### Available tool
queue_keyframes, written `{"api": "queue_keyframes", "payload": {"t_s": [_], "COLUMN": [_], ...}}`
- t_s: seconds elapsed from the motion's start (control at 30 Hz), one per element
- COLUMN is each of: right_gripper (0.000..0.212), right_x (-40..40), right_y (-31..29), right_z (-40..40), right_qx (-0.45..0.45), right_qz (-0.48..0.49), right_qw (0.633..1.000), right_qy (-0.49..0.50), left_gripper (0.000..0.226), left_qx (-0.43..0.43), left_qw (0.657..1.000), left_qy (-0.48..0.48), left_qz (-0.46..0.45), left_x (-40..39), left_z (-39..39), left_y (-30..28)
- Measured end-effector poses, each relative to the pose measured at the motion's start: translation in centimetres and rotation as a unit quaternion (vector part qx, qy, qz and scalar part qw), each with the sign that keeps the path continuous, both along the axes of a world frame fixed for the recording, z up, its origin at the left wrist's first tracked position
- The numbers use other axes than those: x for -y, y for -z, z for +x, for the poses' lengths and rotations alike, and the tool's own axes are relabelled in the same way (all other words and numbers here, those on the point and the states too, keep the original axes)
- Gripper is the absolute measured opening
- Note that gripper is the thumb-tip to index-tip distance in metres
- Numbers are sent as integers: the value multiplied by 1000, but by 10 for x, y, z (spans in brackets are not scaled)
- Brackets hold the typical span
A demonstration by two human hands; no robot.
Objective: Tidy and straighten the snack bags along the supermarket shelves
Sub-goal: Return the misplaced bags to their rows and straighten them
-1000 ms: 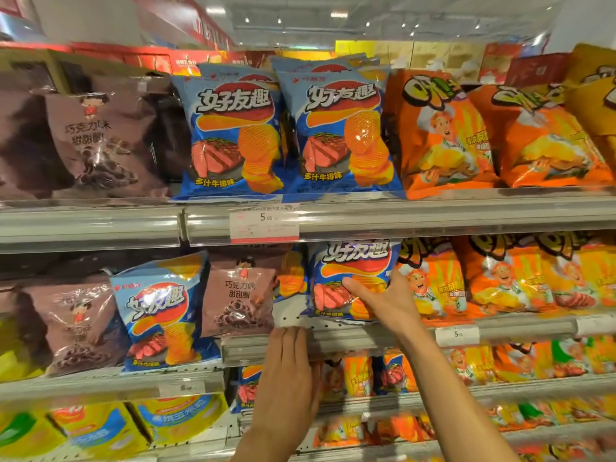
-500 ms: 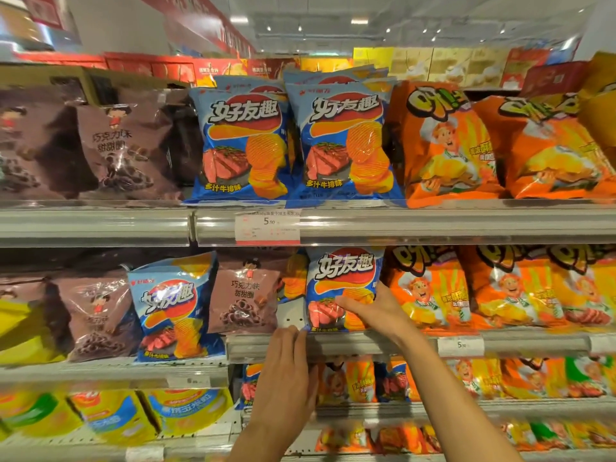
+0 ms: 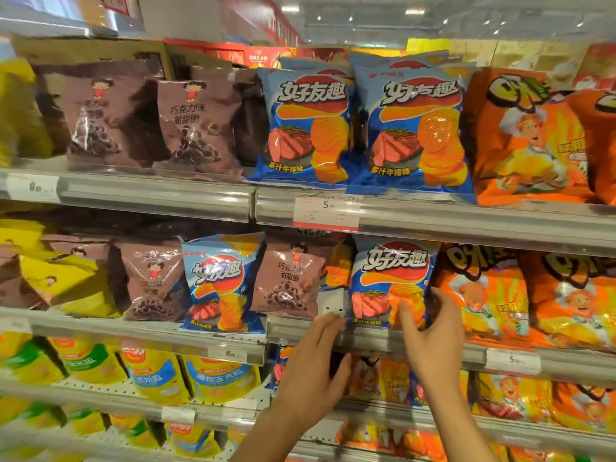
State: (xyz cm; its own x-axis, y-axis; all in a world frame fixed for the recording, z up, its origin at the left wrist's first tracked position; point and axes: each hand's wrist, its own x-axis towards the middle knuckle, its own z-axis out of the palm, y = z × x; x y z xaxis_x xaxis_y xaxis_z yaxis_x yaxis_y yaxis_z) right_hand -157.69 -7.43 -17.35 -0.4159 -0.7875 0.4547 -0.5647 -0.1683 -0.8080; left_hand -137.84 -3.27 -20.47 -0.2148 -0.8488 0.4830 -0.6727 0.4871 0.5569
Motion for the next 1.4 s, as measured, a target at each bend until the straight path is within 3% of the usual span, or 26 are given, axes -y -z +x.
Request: {"api": "queue_keyframes", "payload": {"t_s": [0.17,0.27,0.37,0.43,0.53,0.63,0.73,0.83,0.97,1.17,1.3,1.4], "right_gripper": [49,42,35,50,88,102,95,92,91,85,61,64], "right_x": [-21,-22,-13,-3,12,27,38,43,48,53,53,52], "right_y": [9,7,1,-5,-9,-10,-10,-10,-12,-15,-17,-18], "right_z": [52,95,139,162,182,186,178,173,169,167,168,168], "right_qx": [-75,-75,-37,-3,26,63,81,72,52,37,41,54], "right_qz": [-119,-155,-140,-97,-11,48,79,123,154,166,159,153], "right_qw": [987,984,989,995,999,995,989,982,977,974,976,975], "right_qy": [81,56,10,-17,-39,-63,-99,-121,-137,-148,-145,-148], "left_gripper": [36,26,34,44,58,71,80,86,77,52,38,36], "left_qx": [-111,-170,-198,-207,-203,-224,-277,-274,-322,-324,-349,-363], "left_qw": [991,978,964,955,955,960,945,939,913,911,907,904], "left_qy": [-1,-55,-132,-183,-210,-168,-123,-120,-87,-53,-32,-7], "left_qz": [-73,-108,-116,-106,-52,27,123,169,234,250,234,224], "left_x": [-4,0,14,25,38,50,62,74,90,92,88,83], "left_z": [47,98,151,180,207,220,228,234,237,240,237,235], "left_y": [-1,-1,1,4,11,16,16,11,5,4,-4,-12]}}
